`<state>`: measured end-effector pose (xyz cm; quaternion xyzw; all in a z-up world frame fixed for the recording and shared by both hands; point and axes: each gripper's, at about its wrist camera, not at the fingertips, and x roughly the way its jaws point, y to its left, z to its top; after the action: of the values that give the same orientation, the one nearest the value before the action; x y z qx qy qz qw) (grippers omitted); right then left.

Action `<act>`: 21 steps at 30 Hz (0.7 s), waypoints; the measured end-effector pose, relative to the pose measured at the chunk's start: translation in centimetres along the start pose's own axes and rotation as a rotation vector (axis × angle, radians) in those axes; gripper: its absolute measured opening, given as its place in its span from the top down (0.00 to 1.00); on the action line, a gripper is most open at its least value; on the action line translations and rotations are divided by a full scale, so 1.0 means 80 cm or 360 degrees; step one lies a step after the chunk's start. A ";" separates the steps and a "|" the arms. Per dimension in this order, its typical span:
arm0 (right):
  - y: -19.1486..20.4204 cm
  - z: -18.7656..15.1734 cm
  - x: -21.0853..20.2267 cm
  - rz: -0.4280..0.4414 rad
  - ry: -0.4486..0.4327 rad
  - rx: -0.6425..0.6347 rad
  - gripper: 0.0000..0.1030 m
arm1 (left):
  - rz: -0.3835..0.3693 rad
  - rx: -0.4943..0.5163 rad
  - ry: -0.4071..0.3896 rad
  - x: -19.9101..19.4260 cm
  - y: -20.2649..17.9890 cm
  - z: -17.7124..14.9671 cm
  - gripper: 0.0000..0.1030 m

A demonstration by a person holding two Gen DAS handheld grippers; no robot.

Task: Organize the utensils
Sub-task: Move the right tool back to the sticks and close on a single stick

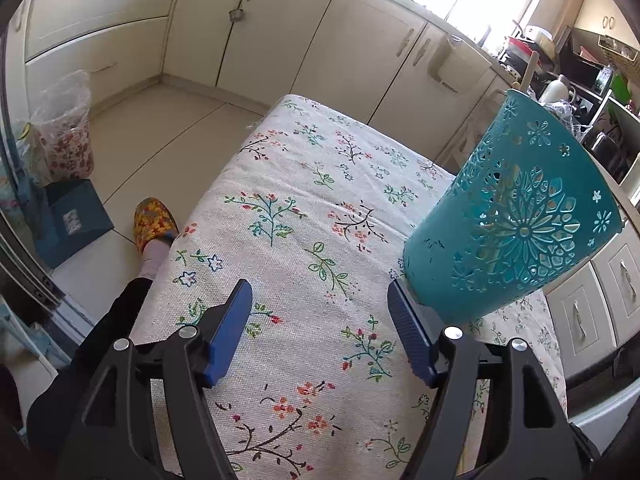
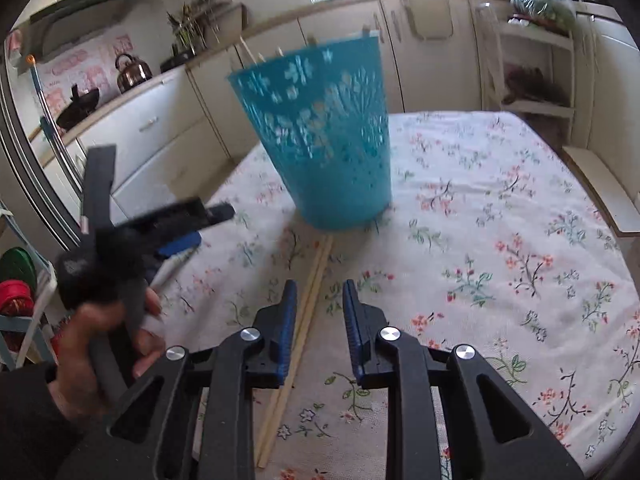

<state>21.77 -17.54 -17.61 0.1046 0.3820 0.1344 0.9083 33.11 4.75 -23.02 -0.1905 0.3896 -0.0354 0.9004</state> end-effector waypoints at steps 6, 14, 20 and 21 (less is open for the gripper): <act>0.008 0.011 0.039 -0.0077 0.0138 -0.0046 0.79 | 0.0010 -0.0011 0.0002 0.001 0.002 0.000 0.34; 0.022 0.001 0.064 -0.0167 0.0218 -0.0140 0.80 | 0.0005 -0.0010 0.0002 0.000 0.002 -0.002 0.33; 0.014 -0.005 0.058 -0.0222 0.0201 -0.0180 0.91 | 0.0002 -0.0011 0.0002 -0.001 0.001 -0.003 0.33; 0.007 -0.006 0.055 -0.0237 0.0194 -0.0165 0.93 | 0.0002 -0.0011 0.0001 -0.001 0.001 -0.003 0.33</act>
<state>24.26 -15.52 -20.71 0.0202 0.4360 0.0922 0.8950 32.90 4.77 -23.16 -0.1934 0.3902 -0.0335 0.8996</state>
